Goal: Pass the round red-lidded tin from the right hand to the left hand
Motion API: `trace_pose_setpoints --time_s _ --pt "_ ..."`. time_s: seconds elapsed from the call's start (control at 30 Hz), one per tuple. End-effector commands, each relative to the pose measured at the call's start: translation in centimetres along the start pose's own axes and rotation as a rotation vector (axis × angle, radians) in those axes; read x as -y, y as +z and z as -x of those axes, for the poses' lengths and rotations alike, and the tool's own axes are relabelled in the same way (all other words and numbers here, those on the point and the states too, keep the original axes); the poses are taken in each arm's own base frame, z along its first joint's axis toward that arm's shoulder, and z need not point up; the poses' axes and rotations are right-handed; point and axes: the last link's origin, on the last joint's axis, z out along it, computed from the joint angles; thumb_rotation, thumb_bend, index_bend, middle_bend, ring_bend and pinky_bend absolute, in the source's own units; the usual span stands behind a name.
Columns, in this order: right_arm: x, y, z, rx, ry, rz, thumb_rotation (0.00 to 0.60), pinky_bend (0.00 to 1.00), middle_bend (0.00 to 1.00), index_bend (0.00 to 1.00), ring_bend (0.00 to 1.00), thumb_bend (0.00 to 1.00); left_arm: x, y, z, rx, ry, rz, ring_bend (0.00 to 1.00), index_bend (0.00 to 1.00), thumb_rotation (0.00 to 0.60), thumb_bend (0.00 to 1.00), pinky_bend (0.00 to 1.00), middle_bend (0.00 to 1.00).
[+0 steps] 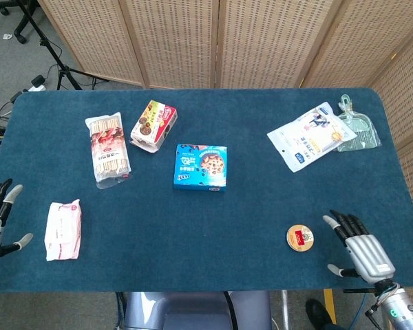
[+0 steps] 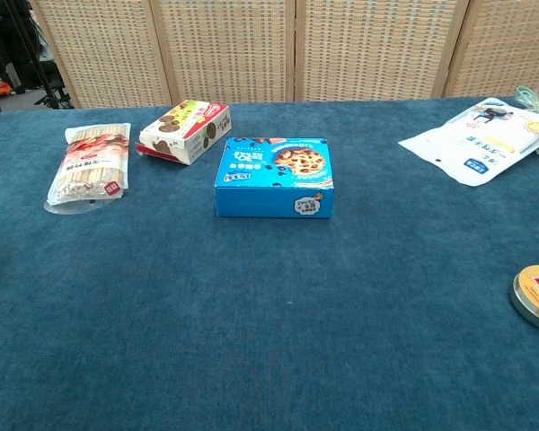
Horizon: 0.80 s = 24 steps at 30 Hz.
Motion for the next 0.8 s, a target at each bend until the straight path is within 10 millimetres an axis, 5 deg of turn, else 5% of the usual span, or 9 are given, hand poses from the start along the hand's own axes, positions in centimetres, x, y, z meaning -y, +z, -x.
trace_pose_setpoints --time_s 0.03,0.6,0.8 --pt "-0.1 1.3 0.5 0.113 -0.031 -0.072 0.6 0.0 0.0 0.02 0.0 0.0 0.0 0.2 0.0 0.004 -0.002 -0.008 0.0 0.0 0.6 0.01 0.0 0.0" --pt "1.6 7.0 3.2 0.173 -0.1 -0.1 0.6 0.0 0.0 0.12 0.0 0.0 0.6 0.7 -0.1 0.023 -0.011 -0.039 0.0 0.0 0.6 0.02 0.0 0.0" --pt "1.1 8.3 4.1 0.174 -0.11 -0.06 0.6 0.26 0.12 0.26 0.05 0.0 0.9 0.9 -0.1 0.033 -0.019 -0.051 0.0 0.0 0.6 0.02 0.0 0.0"
